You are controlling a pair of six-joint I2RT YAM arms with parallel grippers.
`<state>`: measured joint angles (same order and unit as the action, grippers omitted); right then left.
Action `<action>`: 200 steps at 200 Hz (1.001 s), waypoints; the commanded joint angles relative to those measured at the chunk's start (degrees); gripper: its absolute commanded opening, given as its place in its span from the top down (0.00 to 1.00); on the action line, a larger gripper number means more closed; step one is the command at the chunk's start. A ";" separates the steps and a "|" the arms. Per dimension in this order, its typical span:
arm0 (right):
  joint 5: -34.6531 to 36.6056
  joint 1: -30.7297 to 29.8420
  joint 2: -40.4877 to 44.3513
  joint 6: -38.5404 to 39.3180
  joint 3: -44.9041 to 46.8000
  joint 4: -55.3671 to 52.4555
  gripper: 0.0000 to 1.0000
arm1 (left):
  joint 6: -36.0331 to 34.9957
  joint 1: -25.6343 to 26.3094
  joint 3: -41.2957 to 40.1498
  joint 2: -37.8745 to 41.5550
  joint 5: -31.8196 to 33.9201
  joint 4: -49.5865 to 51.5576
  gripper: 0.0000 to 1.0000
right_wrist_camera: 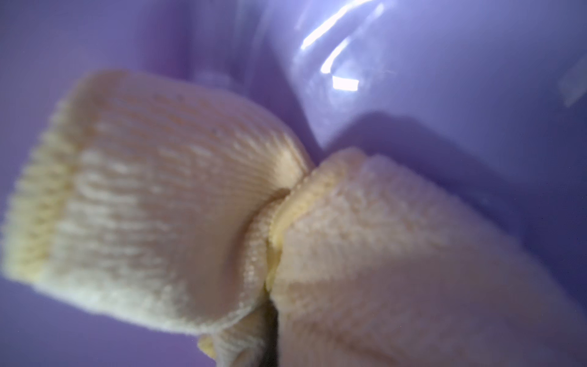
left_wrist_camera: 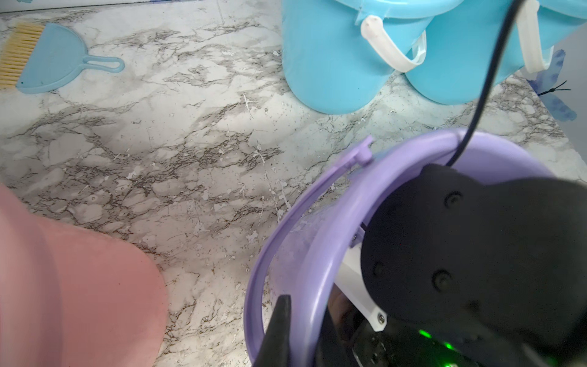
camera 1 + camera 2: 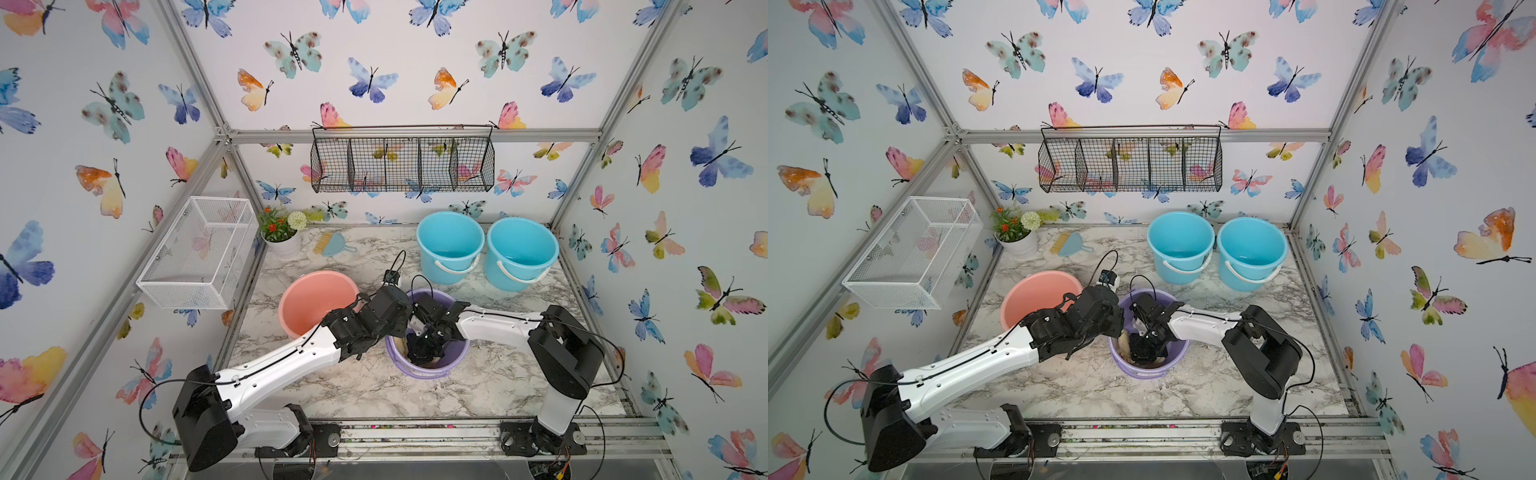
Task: Wipe the inside of the bucket with a cloth
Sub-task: Wipe the dirt from the inside of the bucket.
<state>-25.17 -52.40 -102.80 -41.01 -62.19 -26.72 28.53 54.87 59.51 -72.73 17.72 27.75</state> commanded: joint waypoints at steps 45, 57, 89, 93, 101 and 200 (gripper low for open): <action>-5.85 -0.77 14.06 -2.78 1.25 4.06 0.98 | -0.16 1.24 0.35 0.57 -2.67 -6.48 1.00; -6.55 -0.77 16.86 -4.48 1.62 5.51 0.98 | -0.06 1.26 0.26 0.57 -2.75 -6.58 1.00; -7.18 -0.82 24.22 -10.40 4.02 11.41 0.98 | 0.03 1.22 0.28 0.70 -2.69 -6.57 1.00; -7.25 -0.82 25.19 -11.31 4.74 12.34 0.98 | 0.03 1.23 0.34 0.67 -2.67 -6.58 1.00; -7.20 -0.77 26.53 -13.38 6.39 15.00 0.98 | 0.03 1.25 0.44 0.60 -2.70 -6.62 1.00; 5.83 -0.77 21.32 -11.78 10.67 24.78 0.98 | 0.56 1.27 1.05 0.41 -3.70 -6.23 1.00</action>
<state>-24.77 -52.60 -80.03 -57.19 -49.19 -3.86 28.18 55.57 59.51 -72.82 16.40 24.56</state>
